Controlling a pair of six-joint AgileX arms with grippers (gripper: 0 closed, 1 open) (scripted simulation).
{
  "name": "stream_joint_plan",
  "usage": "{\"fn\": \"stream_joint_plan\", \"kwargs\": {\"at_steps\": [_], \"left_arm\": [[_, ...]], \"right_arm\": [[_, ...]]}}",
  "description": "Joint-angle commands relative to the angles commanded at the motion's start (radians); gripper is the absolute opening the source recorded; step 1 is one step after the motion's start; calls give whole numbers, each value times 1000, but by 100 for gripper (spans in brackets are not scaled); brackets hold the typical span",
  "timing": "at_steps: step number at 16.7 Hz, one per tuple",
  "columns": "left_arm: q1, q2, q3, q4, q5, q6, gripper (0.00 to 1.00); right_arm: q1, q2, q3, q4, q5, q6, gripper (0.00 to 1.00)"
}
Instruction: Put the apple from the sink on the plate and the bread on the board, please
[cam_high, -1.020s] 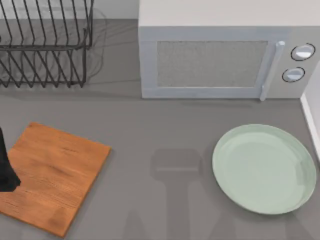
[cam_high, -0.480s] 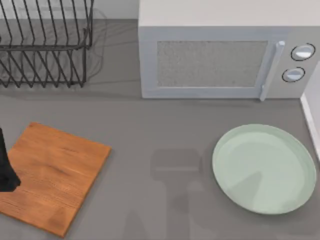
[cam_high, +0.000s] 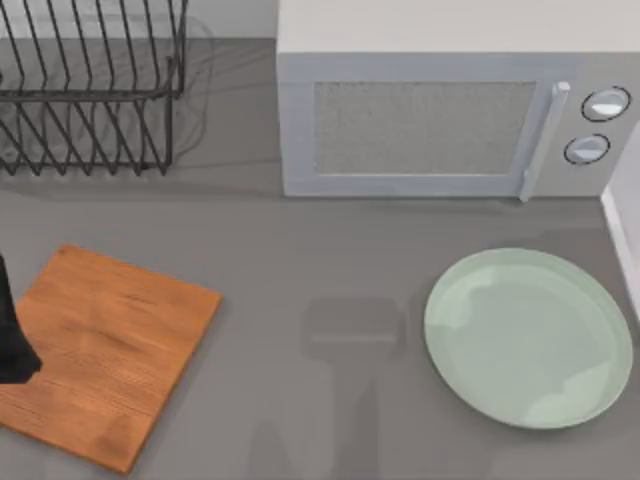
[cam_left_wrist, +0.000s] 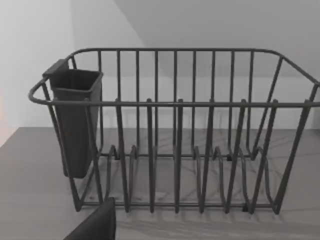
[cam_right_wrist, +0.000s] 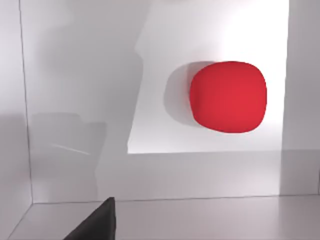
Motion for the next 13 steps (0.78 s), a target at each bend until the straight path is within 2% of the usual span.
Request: {"fn": "stream_joint_plan", "kwargs": {"at_steps": [6, 13], "left_arm": [[0, 0, 0, 0, 0, 0, 100], [0, 0, 0, 0, 0, 0, 100]], "right_arm": [[-54, 315, 235, -154, 0, -52, 100], [-53, 336, 246, -160, 1, -54, 100]]}}
